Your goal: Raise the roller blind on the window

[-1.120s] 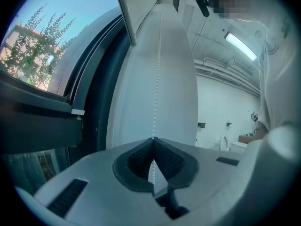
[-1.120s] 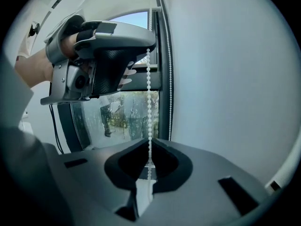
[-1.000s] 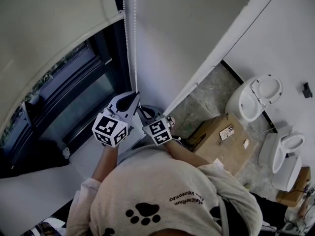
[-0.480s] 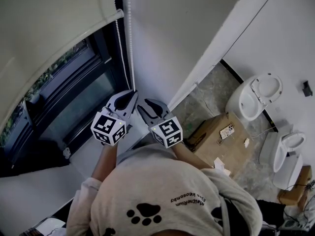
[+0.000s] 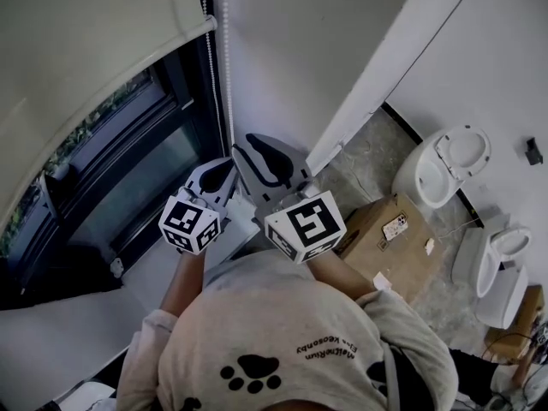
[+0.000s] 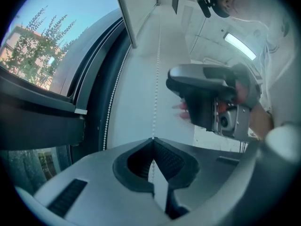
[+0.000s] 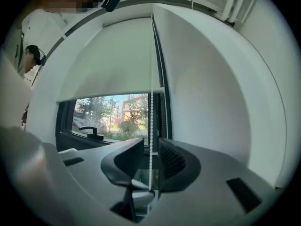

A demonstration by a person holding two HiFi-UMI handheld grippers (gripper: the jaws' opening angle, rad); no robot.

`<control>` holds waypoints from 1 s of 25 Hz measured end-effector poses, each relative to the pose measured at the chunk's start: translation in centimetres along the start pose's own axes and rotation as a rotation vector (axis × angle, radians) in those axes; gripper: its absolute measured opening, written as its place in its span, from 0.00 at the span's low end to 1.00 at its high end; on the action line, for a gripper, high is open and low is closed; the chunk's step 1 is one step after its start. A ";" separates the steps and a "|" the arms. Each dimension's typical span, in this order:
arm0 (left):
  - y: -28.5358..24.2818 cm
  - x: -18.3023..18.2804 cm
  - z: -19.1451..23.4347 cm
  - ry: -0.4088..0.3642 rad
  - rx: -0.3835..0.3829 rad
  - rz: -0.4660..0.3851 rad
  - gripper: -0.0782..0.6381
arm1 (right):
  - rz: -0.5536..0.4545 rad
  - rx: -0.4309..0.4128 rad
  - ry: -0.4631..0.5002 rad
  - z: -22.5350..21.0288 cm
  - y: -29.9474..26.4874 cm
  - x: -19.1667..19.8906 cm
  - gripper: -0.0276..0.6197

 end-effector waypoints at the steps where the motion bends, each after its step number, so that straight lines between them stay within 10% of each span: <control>1: 0.0 0.1 0.0 0.005 0.003 -0.001 0.12 | -0.008 -0.002 0.014 -0.2 -0.5 -0.9 0.18; 25: -0.9 2.9 0.2 0.082 0.022 0.031 0.12 | 0.022 0.001 0.066 -1.6 -3.5 -2.5 0.06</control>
Point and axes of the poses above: the fingertips, and each gripper's own axes: y backward along the fingers, z to its left, x out of its underside, the point moved 2 cm from there along y, backward along the fingers, and after that the axes turned 11 degrees about -x, right-handed, at the moved point
